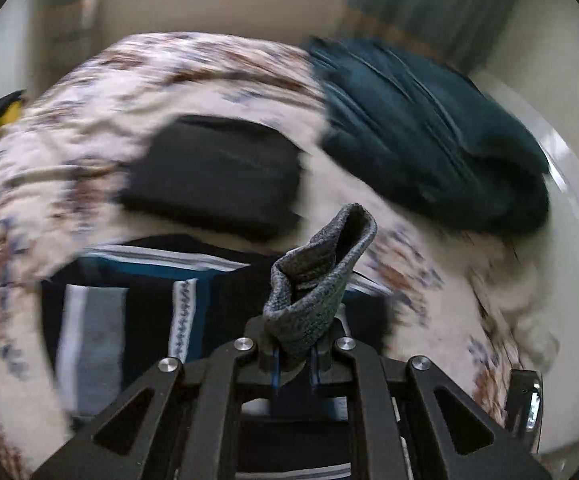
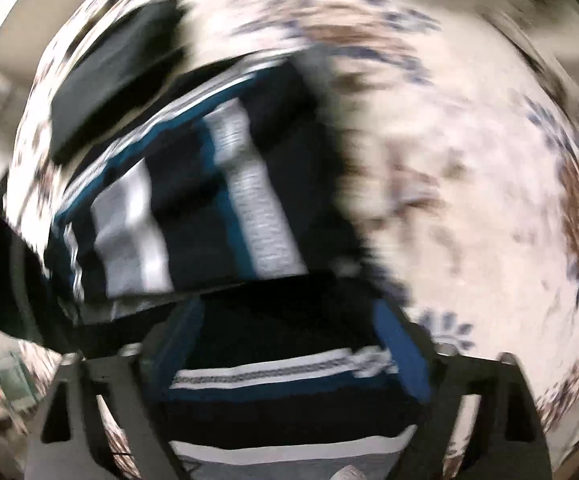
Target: Fold small clothes
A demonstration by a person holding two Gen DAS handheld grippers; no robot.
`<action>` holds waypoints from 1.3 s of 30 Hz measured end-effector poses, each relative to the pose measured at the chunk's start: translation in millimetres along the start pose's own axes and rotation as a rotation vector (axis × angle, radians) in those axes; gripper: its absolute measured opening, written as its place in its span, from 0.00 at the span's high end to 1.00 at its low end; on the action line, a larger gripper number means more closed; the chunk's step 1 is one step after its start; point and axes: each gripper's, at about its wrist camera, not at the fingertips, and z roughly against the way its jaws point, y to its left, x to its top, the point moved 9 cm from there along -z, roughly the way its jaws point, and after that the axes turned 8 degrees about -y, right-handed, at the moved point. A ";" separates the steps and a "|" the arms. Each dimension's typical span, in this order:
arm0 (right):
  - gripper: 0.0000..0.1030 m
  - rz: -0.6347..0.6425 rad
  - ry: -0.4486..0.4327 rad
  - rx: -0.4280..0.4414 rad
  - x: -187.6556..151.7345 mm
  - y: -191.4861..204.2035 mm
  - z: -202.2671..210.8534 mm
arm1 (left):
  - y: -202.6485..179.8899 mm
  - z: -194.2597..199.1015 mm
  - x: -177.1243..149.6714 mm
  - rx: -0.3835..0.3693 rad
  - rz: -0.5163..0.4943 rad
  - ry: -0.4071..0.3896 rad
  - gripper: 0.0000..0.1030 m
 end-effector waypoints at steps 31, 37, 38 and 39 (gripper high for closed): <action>0.07 -0.148 0.074 0.251 99.2 9.9 -27.9 | 149.4 -9.7 -3.8 0.443 -0.116 0.060 0.18; 0.11 -0.012 0.054 0.157 122.7 74.1 -81.8 | 222.7 -54.5 -60.7 0.529 0.012 0.252 0.18; 0.16 0.012 0.059 0.127 120.6 73.8 -89.3 | 236.0 -58.6 -71.3 0.537 0.049 0.283 0.17; 0.29 0.041 0.076 0.088 115.0 68.1 -96.2 | 245.4 -60.7 -78.6 0.533 0.080 0.297 0.16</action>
